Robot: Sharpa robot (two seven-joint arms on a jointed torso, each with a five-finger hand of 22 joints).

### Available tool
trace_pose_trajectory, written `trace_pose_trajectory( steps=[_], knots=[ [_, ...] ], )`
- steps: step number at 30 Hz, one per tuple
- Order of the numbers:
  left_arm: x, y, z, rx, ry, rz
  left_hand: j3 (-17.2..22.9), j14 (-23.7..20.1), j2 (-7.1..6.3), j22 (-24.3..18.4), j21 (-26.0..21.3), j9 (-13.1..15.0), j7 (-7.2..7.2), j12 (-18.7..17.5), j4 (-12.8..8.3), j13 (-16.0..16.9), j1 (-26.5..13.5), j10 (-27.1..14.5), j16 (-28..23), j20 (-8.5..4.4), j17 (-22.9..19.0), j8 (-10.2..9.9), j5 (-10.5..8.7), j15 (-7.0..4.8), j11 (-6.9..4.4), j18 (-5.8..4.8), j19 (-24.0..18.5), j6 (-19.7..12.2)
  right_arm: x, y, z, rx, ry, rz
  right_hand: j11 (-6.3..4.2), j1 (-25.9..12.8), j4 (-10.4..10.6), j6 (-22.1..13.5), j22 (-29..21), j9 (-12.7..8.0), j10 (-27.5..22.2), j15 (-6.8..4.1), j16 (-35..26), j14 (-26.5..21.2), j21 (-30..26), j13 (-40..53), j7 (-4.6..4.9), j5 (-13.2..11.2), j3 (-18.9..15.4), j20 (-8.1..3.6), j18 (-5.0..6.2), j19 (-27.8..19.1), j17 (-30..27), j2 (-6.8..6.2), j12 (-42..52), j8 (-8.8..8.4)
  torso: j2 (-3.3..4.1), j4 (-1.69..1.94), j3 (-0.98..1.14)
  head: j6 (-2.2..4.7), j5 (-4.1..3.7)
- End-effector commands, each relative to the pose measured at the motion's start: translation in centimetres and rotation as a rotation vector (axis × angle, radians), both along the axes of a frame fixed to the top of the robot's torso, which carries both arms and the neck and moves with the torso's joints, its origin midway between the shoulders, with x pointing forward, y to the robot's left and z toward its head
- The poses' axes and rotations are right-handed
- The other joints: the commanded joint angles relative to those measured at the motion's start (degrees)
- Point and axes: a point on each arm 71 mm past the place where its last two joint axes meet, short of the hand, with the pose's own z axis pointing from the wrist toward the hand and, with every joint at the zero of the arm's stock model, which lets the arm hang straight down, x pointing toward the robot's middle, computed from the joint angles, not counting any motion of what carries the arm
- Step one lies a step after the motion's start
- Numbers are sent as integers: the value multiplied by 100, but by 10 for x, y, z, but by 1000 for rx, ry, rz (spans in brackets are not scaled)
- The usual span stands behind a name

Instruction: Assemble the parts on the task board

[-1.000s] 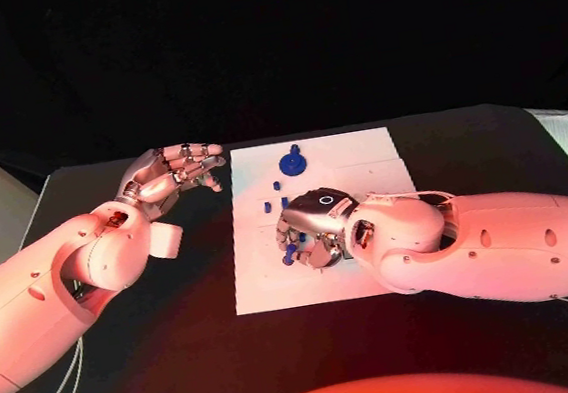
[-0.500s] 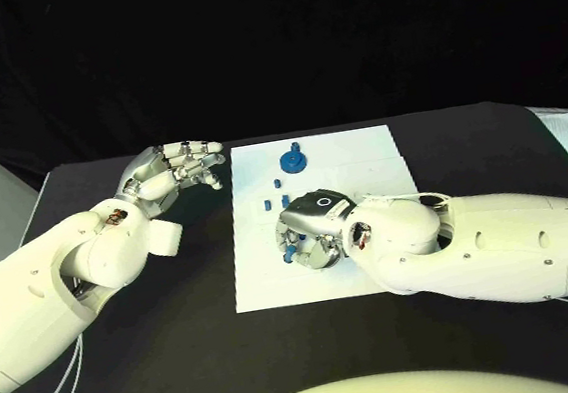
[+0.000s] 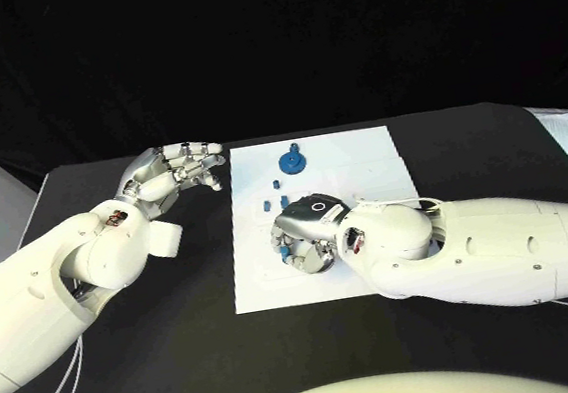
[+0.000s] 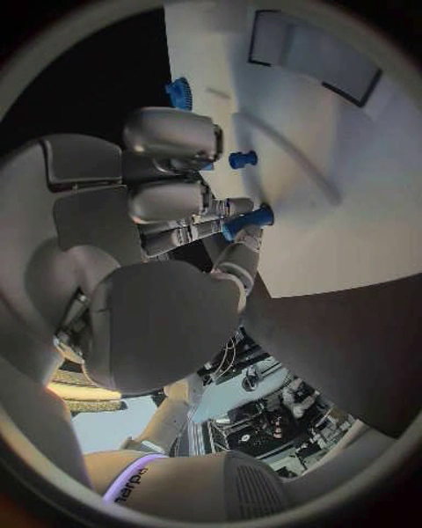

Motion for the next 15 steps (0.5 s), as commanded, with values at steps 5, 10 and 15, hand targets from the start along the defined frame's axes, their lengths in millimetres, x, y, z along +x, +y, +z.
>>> trace_pose_trajectory(
  steps=[5, 10, 15],
  knots=[
    [-1, -3, 0, -9, -3, -19, -28, -36, 40, -16, -50, 11, -1, 49, 36, 9, 1, -64, -28, -16, 11, 25, -14, 22, -3, 35, 44, -43, -2, -3, -6, -7, 4, 0, 169, -76, 4, -516, -194, -146, -619, 165, -147, 60, -388, -55, 162, -50, -250, 130, 27, 257, -259, -171, -129, -339, -8, 6, -2, -9, 15],
    [-1, -2, 0, -9, -2, -18, -28, -36, 40, -16, -50, 11, -1, 49, 36, 9, 1, -64, -28, -16, 11, 25, -14, 22, -3, 35, 44, -43, 0, -4, -6, 0, -3, -6, 246, 212, 83, -733, -467, -235, -1170, 226, -268, -87, -801, -54, 226, -168, -1043, 216, 108, 152, -543, -4, -17, -508, -8, 7, 4, -7, 8],
    [-1, -2, 0, -8, -2, -18, -28, -36, 40, -16, -50, 11, -1, 49, 36, 9, 1, -64, -28, -16, 11, 25, -14, 22, -3, 35, 44, -43, 0, -5, -6, 5, -7, -8, 252, 435, 228, -842, -497, -286, -1340, 238, -257, -117, -848, -49, 238, -173, -1479, 252, 129, 141, -597, 62, 102, -552, -5, 5, 5, -7, 7]
  ],
)
